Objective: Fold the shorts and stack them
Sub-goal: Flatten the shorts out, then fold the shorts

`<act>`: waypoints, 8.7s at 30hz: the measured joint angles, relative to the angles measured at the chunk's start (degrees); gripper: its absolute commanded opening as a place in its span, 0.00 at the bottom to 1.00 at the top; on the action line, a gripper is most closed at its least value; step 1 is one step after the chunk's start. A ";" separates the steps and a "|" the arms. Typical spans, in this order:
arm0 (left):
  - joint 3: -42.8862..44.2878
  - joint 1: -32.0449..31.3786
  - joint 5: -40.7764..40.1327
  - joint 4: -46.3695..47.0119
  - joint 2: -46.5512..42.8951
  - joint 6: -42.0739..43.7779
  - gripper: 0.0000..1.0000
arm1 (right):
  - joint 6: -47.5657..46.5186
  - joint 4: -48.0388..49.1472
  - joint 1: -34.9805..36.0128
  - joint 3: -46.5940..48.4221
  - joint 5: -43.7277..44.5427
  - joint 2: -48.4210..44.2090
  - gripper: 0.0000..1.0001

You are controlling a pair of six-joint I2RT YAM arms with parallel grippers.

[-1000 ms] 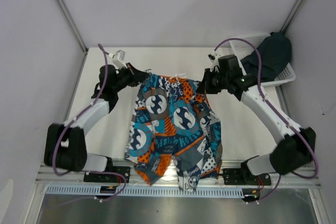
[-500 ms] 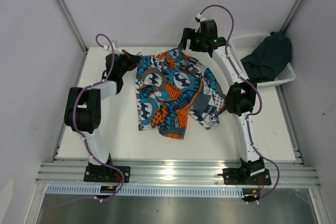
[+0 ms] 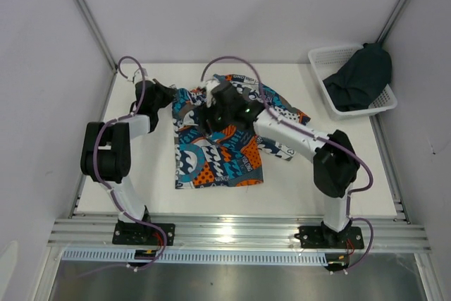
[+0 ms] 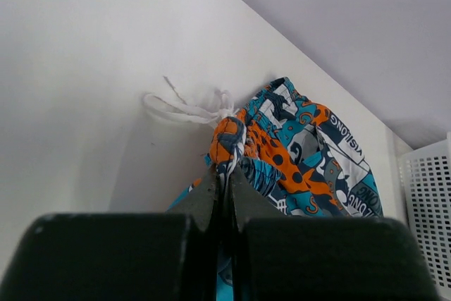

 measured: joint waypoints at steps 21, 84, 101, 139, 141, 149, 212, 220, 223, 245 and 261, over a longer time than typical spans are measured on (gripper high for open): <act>-1.97 6.86 6.43 -5.53 -0.61 -0.04 0.00 | 13.94 -0.61 29.18 1.95 20.72 13.25 0.64; -12.98 15.34 13.68 -20.90 -9.99 6.21 0.74 | 22.10 2.10 39.26 -21.73 13.18 -4.52 0.00; -11.34 16.61 21.22 -17.64 -3.93 6.60 0.22 | 22.03 3.72 38.47 -22.18 11.74 -4.42 0.00; 19.02 9.18 -3.13 -62.05 -14.80 -7.56 0.00 | 14.03 -9.84 21.99 -16.06 12.07 -28.85 0.00; 26.29 7.17 -5.14 -66.27 -12.17 -9.38 0.00 | 13.84 -10.62 18.58 -16.09 11.54 -29.73 0.00; 40.57 1.64 -8.81 -76.30 -1.20 -17.14 0.00 | 13.29 -13.94 5.27 -16.41 10.60 -33.79 0.00; 41.13 0.44 -10.05 -76.54 0.74 -39.91 0.00 | 12.04 -13.35 -25.57 -11.63 -3.37 -29.70 0.00; 44.57 0.83 -12.98 -73.70 8.39 -41.59 0.00 | 11.45 -9.40 -29.94 -11.54 -1.75 -22.99 0.00; 44.87 0.79 -13.44 -71.36 9.97 -42.91 0.00 | 11.47 -7.50 -31.74 -11.04 -1.07 -19.82 0.00; 51.74 -0.66 -15.17 -64.15 19.52 -44.39 0.04 | 14.62 12.68 -34.32 -10.40 -23.43 2.71 0.42; 51.74 -0.66 -15.28 -64.11 19.69 -44.37 0.01 | 15.19 18.27 -34.10 -12.26 -23.98 11.78 0.43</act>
